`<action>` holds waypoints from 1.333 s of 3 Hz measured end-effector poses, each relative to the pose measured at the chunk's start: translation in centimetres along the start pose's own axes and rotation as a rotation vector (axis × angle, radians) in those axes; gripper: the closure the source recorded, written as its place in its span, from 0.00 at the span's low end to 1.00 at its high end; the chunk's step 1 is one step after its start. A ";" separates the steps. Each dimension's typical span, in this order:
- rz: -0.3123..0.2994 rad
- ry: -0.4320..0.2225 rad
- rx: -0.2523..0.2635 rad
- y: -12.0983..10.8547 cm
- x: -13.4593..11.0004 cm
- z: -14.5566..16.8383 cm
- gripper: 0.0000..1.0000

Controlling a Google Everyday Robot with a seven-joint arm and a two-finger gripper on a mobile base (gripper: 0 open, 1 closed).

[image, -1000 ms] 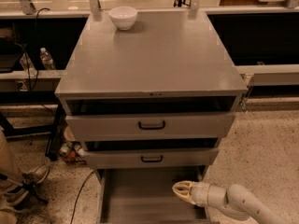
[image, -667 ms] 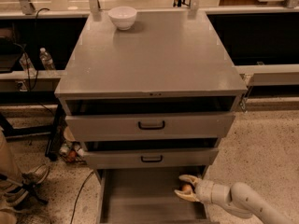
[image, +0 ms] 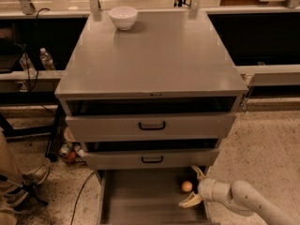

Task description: Pick orange from bottom drawer and place on counter

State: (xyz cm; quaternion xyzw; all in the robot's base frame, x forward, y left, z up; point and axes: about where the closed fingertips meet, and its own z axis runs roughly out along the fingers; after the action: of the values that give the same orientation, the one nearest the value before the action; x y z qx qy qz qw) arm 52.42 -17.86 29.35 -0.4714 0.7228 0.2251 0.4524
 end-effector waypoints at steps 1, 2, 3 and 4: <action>0.001 0.107 0.037 -0.7 2.2 0.7 0.00; 0.035 0.208 0.074 -1.1 5.2 0.8 0.00; 0.059 0.275 0.087 -1.5 7.4 1.3 0.00; 0.080 0.324 0.073 -1.5 9.3 2.4 0.00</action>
Offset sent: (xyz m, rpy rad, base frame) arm 0.0021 -0.0496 -0.0777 -0.2781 0.1530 -0.1823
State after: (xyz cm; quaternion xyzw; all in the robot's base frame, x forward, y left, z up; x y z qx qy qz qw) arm 53.42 -21.18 20.24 -0.4556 0.8122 0.1373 0.3376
